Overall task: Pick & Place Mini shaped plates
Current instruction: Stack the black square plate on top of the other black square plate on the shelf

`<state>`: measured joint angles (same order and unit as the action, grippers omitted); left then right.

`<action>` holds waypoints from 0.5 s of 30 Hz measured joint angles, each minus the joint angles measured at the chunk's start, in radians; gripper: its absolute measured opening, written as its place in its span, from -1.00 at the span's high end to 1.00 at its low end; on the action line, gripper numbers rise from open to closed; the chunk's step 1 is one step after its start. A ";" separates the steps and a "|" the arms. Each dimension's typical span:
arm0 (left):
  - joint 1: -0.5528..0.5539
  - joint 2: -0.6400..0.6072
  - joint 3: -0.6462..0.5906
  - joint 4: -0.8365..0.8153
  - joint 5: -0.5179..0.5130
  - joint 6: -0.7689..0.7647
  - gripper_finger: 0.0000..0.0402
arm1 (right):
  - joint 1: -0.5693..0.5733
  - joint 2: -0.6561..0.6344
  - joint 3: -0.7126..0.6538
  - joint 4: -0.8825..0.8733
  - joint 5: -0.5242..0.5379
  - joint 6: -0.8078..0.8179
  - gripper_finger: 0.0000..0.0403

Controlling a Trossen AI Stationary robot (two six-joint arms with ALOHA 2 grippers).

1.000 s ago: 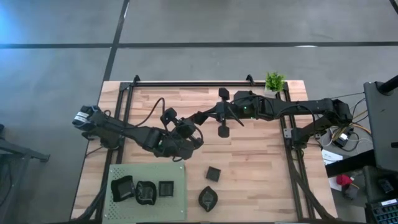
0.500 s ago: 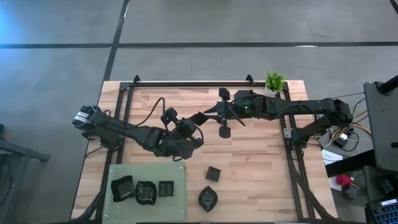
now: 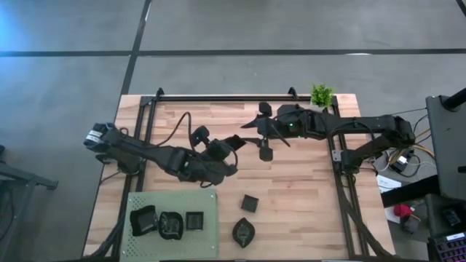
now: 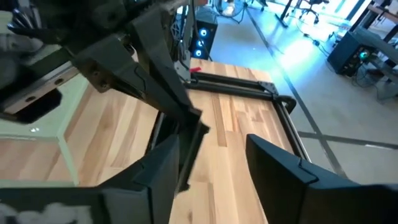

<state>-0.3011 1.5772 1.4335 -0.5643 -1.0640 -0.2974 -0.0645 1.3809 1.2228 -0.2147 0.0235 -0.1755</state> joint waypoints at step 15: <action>0.000 -0.244 0.036 -0.268 0.637 -0.035 1.00 | 0.079 -0.156 0.001 -0.144 -0.005 0.000 0.09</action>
<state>-0.3016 1.3332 1.4693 -0.8319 -0.4267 -0.3328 0.0142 1.2246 1.2240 -0.3590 0.0183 -0.1755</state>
